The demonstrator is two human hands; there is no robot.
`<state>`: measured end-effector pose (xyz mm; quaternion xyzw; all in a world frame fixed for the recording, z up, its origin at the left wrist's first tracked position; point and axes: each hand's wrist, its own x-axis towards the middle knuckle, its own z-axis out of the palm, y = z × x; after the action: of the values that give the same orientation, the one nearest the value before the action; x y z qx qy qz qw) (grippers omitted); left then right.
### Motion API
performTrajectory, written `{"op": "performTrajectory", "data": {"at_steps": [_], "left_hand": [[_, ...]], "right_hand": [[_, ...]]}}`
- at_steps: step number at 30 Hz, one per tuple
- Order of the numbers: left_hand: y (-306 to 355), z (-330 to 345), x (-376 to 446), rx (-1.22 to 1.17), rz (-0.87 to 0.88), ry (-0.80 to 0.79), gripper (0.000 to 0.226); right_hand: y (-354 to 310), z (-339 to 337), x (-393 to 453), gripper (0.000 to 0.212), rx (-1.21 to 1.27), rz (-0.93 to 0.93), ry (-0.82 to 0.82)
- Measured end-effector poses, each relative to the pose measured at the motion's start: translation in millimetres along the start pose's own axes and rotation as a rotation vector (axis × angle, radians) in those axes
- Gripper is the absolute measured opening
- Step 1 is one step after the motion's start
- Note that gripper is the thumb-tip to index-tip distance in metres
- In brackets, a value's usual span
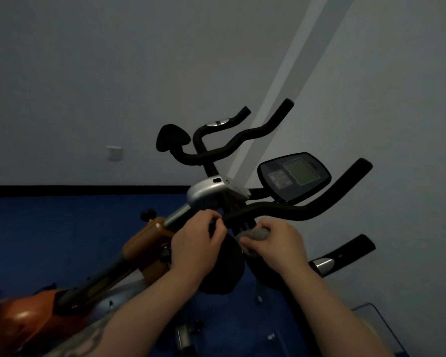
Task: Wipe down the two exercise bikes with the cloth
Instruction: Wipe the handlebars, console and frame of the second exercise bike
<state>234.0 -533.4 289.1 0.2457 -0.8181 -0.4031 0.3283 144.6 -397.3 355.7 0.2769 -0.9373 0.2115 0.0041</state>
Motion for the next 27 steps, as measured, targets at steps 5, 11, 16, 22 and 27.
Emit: {"op": "performTrajectory", "data": {"at_steps": [5, 11, 16, 22, 27], "left_hand": [[0, 0, 1, 0.018, -0.013, 0.024, 0.018], [2, 2, 0, 0.045, -0.008, 0.025, 0.02], [-1, 4, 0, 0.037, -0.011, 0.038, 0.023], [1, 3, 1, 0.03, 0.001, 0.041, 0.019], [1, 2, 1, 0.031, 0.019, 0.025, 0.014]], "right_hand": [[-3, 12, -5, 0.025, -0.006, -0.03, 0.057], [-10, 8, 6, 0.026, 0.076, -0.002, 0.027], [8, -5, 1, 0.027, 0.003, -0.028, -0.124], [-10, 6, -2, 0.025, 0.048, -0.038, 0.026], [18, -23, -15, 0.031, -0.091, -0.022, -0.251]]}}
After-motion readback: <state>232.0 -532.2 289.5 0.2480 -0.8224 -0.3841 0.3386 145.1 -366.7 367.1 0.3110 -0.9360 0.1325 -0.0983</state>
